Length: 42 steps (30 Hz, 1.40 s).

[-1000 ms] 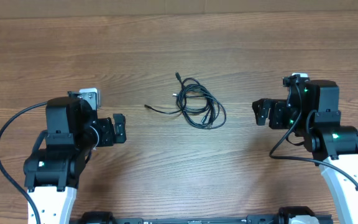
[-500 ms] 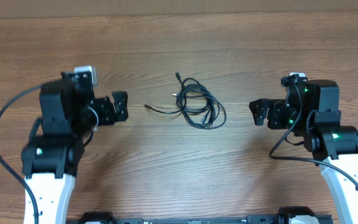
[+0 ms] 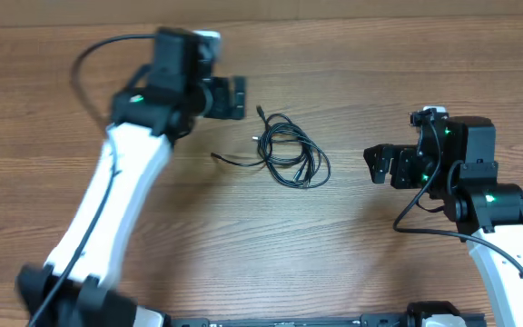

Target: Untangle cables

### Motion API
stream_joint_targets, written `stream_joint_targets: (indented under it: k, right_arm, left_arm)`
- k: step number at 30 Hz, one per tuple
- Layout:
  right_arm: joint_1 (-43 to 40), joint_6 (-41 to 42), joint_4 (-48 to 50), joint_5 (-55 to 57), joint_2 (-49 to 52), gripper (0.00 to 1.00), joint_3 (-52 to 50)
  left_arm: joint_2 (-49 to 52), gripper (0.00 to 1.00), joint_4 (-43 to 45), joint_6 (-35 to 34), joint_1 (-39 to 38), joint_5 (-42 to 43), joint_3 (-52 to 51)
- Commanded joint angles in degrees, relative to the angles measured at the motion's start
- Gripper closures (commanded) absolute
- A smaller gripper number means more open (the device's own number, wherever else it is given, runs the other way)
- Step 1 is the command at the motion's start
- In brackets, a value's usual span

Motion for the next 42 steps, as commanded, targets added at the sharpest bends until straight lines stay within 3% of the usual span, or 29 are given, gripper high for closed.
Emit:
stream_joint_targets:
  k: [1, 9, 18, 22, 26, 29, 31, 38, 42]
  right_arm:
    - [0.4, 0.2, 0.3, -0.3, -0.1, 0.00, 1.4]
    - [0.4, 0.2, 0.3, -0.3, -0.1, 0.00, 1.4]
    - [0.4, 0.2, 0.3, -0.3, -0.1, 0.00, 1.4]
    - [0.4, 0.2, 0.2, -0.3, -0.1, 0.00, 1.4]
    - [0.4, 0.2, 0.0, -0.3, -0.1, 0.00, 1.4]
    - [0.4, 0.2, 0.0, -0.3, -0.1, 0.00, 1.4]
    - [0.4, 0.3, 0.0, -0.8, -0.1, 0.00, 1.4]
    - [0.4, 0.3, 0.1, -4.0, 0.6, 0.00, 1.4]
    - [1.4, 0.2, 0.5, -6.4, 2.0, 0.00, 1.2]
  left_arm:
    - [6.0, 0.00, 2.7, 1.0, -2.4, 3.8, 1.2]
    - [18.7, 0.15, 5.5, 0.9, -6.3, 3.9, 1.2]
    - [27.5, 0.40, 7.7, 0.9, -8.9, 5.2, 1.2]
    - [28.9, 0.60, 8.3, 0.9, -9.5, 4.9, 1.2]
    - [28.9, 0.67, 7.2, 0.9, -9.5, 4.0, 1.2]
    - [28.9, 0.79, 5.4, 0.9, -9.5, 1.4, 1.0]
    - [28.9, 0.96, 3.9, 0.9, -9.5, 1.0, 1.0]
    - [27.8, 0.96, 1.0, 0.9, -9.5, 2.5, 2.1]
    - [24.3, 0.96, -2.5, 1.4, -9.5, 7.8, 5.5]
